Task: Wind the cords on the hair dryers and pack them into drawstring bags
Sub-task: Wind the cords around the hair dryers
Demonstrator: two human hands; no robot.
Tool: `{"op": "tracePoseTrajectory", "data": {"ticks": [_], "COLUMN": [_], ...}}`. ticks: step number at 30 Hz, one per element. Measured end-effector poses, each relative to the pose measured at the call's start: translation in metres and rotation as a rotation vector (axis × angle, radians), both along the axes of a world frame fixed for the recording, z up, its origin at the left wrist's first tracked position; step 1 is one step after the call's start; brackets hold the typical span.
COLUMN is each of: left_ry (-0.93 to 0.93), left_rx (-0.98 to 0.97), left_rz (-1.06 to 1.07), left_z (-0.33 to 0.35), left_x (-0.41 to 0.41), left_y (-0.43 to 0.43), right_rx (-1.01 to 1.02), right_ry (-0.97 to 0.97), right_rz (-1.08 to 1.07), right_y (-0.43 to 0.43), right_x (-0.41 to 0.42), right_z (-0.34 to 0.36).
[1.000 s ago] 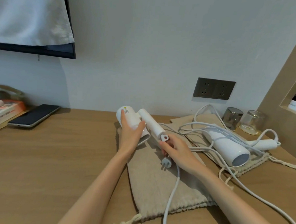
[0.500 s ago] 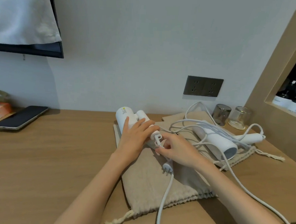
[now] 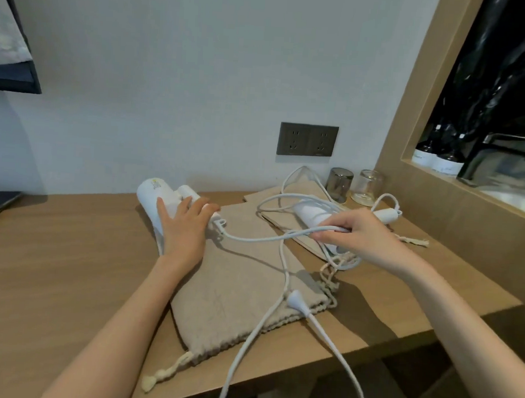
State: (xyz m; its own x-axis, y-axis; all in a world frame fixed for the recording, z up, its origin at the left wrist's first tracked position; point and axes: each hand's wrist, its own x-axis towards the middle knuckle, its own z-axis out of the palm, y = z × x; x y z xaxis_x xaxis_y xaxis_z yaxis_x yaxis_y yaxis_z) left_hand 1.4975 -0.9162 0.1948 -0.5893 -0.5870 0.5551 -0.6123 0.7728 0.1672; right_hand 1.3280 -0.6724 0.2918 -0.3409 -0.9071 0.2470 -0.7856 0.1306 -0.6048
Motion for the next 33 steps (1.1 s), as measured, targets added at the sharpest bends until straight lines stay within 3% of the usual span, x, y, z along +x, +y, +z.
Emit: {"op": "tracePoseTrajectory", "data": {"ticks": [2, 6, 11, 14, 18, 24, 27, 29, 33], "left_ry": [-0.061, -0.106, 0.088, 0.220, 0.382, 0.624, 0.633, 0.561, 0.469], "left_rx": [0.070, 0.278, 0.447, 0.458, 0.549, 0.932, 0.966, 0.889, 0.781], "left_rz": [-0.067, -0.473, -0.760, -0.710, -0.492, -0.362, -0.337, -0.336, -0.427], "left_z": [0.002, 0.009, 0.013, 0.015, 0.011, 0.013, 0.010, 0.008, 0.004], "left_x": [-0.002, -0.002, -0.013, -0.020, -0.033, -0.059, -0.067, -0.067, -0.059], "left_y": [0.009, 0.038, 0.080, 0.080, 0.076, 0.080, 0.075, 0.072, 0.075], "right_rx": [0.010, -0.027, -0.080, -0.111, -0.285, -0.509, -0.560, -0.554, -0.425], "right_ry": [-0.008, 0.099, 0.110, 0.075, 0.091, 0.426, 0.446, 0.398, 0.321], "right_rz": [0.003, -0.077, -0.102, -0.150, -0.327, -0.599, -0.636, -0.632, -0.562], "right_y": [-0.002, -0.012, -0.008, 0.011, 0.049, 0.095, 0.108, 0.109, 0.098], "right_x": [0.007, 0.020, 0.031, 0.027, 0.018, 0.014, 0.009, 0.008, 0.013], "right_z": [-0.004, -0.012, -0.009, -0.002, 0.016, 0.033, 0.036, 0.031, 0.018]}}
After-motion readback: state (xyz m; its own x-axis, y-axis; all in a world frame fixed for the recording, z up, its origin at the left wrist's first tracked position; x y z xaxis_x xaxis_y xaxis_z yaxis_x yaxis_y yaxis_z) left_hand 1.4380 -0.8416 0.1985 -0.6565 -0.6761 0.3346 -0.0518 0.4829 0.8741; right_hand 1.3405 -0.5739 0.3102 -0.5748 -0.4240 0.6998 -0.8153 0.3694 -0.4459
